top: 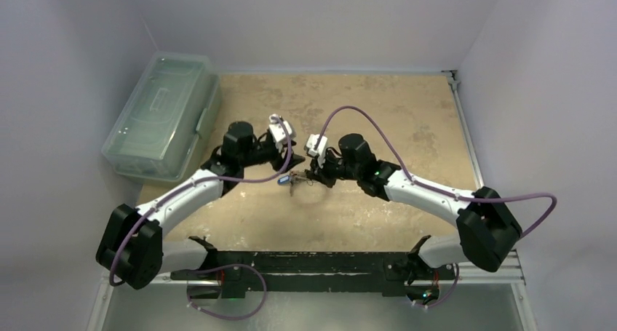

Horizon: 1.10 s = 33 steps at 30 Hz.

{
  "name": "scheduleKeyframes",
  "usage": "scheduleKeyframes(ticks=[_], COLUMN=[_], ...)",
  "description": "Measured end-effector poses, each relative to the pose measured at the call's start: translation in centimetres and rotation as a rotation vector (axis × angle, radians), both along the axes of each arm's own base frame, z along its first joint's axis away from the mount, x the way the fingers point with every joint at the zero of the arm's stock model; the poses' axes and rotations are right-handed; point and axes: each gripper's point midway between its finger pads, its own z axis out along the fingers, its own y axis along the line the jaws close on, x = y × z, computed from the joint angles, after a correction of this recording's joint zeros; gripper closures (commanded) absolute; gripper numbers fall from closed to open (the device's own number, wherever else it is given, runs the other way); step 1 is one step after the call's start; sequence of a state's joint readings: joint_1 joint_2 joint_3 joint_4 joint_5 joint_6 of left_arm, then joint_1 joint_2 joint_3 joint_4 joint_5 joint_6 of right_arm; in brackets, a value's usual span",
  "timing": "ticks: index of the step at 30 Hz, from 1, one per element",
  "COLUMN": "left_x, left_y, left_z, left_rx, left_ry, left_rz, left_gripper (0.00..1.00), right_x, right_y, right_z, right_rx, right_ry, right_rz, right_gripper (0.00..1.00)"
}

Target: Remove the keys from the keyring

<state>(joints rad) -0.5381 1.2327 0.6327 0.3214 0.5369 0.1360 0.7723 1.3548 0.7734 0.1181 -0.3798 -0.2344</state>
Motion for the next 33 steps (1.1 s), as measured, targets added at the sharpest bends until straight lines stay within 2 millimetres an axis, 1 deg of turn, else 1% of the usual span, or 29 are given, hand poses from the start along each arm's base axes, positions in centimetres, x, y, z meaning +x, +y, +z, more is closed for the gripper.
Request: scheduleKeyframes(ticks=[1,2,3,5,8,9,12,13,15,17,20,22,23,27,30,33], left_x=[0.8,1.1,1.1,0.7,0.1,0.0,-0.1,-0.4,-1.4,-2.5,-3.7,-4.1,-4.3,-4.2,-4.3,-5.0], left_y=[0.1,0.2,0.2,0.6,1.9,2.9,5.7,6.5,7.6,8.1,8.2,8.3,8.3,7.9,7.4,6.1], left_z=[1.1,2.0,2.8,3.4,3.2,2.9,1.8,1.3,0.8,0.5,-0.1,-0.7,-1.0,-1.8,-2.4,-3.2], left_rx=[0.009,0.014,0.021,0.038,0.068,0.083,0.129,0.148,0.176,0.187,0.194,0.197,0.195,0.173,0.173,0.190], left_ry=[0.012,0.024,0.040,0.080,0.169,0.213,0.280,0.304,0.344,0.376,0.422,0.446,0.457,0.464,0.459,0.444], left_rz=[-0.006,-0.013,-0.026,-0.054,-0.066,-0.058,-0.014,0.001,0.013,0.010,-0.009,-0.012,-0.011,-0.014,-0.033,-0.086], left_gripper=[0.44,0.43,0.43,0.44,0.44,0.42,0.42,0.42,0.43,0.44,0.44,0.47,0.49,0.55,0.56,0.56], right_x=[0.2,0.2,0.1,-0.2,-0.6,-0.8,-0.7,-0.6,-0.3,-0.4,-0.9,-1.4,-1.4,-1.4,-0.9,-0.1], right_y=[0.1,0.1,-0.1,-0.4,-1.2,-1.5,-2.1,-2.1,-1.7,-1.1,-0.3,0.7,0.8,2.5,2.8,2.6], right_z=[0.0,0.0,-0.2,-0.7,-1.4,-1.7,-2.4,-2.7,-3.2,-3.7,-4.6,-4.8,-4.8,-4.9,-5.6,-6.3], right_rx=[-0.007,-0.015,-0.025,-0.041,-0.068,-0.079,-0.118,-0.132,-0.153,-0.156,-0.134,-0.086,-0.075,0.029,0.082,0.116], right_ry=[0.019,0.037,0.058,0.087,0.129,0.147,0.199,0.218,0.254,0.296,0.376,0.454,0.467,0.610,0.705,0.773], right_rz=[-0.009,-0.017,-0.027,-0.037,-0.039,-0.036,-0.031,-0.022,-0.007,0.013,0.030,0.035,0.036,0.025,-0.004,-0.040], right_gripper=[1.00,1.00,1.00,1.00,1.00,1.00,1.00,1.00,1.00,1.00,1.00,1.00,1.00,1.00,1.00,1.00])
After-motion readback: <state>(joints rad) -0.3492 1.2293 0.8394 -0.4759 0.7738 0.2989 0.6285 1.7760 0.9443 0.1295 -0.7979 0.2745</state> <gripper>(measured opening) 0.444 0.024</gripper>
